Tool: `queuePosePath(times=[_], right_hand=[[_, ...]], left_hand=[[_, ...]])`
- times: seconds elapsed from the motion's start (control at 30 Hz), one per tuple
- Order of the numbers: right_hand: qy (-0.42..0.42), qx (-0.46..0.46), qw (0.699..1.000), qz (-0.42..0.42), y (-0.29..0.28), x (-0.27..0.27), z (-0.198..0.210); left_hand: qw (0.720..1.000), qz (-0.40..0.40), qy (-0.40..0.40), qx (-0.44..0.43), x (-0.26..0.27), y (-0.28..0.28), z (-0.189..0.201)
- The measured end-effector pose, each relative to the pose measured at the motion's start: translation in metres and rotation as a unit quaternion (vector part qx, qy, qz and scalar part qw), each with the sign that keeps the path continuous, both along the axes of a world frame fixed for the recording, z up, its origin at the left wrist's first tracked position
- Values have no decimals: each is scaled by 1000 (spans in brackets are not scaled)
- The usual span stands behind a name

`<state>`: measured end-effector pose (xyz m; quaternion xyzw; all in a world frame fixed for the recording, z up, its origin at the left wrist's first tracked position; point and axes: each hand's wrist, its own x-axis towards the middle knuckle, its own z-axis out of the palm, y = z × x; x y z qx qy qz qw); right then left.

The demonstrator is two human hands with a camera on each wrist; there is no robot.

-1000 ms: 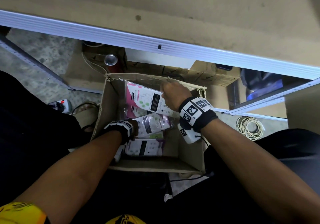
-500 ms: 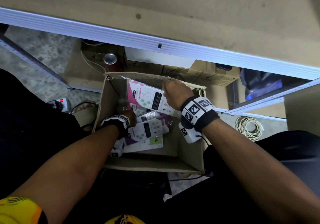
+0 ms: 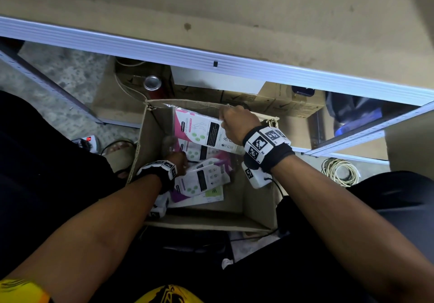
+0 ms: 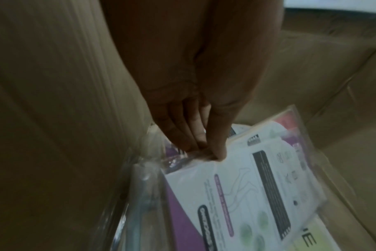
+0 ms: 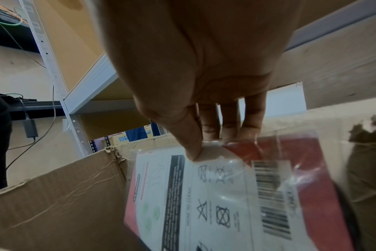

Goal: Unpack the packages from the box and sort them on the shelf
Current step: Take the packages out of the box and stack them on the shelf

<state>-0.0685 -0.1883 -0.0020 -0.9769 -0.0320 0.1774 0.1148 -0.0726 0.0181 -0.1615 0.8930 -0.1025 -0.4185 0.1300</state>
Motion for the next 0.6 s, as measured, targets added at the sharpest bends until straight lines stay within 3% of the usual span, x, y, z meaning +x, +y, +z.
queuePosePath(times=[0.17, 0.6], right_hand=[[-9, -10, 1000, 7, 1, 0, 3], [-30, -47, 998, 10, 1, -1, 11]], left_hand=[[998, -26, 19, -46, 1, -1, 18], [986, -107, -77, -103, 5, -12, 75]])
